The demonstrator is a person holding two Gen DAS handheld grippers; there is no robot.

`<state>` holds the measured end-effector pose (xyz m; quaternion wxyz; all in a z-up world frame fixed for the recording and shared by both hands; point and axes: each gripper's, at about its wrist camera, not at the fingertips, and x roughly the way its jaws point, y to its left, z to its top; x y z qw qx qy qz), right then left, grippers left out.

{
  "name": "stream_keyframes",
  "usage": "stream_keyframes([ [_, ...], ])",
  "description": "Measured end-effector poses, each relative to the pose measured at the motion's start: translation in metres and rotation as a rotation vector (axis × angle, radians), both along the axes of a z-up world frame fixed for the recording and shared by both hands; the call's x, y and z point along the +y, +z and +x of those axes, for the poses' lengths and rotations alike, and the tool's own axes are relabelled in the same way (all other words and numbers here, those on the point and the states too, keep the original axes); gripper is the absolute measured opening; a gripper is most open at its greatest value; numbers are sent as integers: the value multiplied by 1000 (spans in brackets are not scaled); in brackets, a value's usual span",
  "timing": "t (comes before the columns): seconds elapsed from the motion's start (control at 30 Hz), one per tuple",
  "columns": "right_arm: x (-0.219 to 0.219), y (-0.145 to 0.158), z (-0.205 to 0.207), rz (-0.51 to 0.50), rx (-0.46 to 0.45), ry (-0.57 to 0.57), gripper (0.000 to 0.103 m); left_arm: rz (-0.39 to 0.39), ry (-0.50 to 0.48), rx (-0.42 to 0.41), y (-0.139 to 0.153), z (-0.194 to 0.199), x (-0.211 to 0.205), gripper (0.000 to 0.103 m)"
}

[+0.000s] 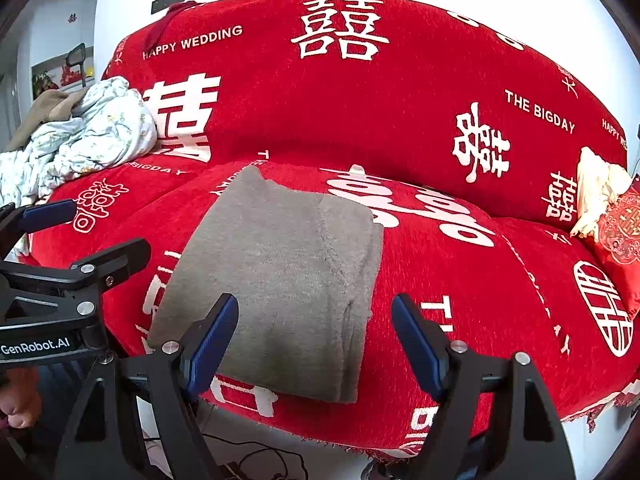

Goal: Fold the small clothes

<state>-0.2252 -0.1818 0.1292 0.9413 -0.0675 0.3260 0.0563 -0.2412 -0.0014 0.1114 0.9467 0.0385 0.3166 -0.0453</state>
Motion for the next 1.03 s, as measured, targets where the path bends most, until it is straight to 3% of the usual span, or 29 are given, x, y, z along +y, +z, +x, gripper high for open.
stream_keyframes([
  [0.57,1,-7,1,-3,9,10,81,10,11,10,-5,2,-1,103],
  [1.03,-4,-21,17,11,32,38,81,93,30,39,-16,16,-18,103],
])
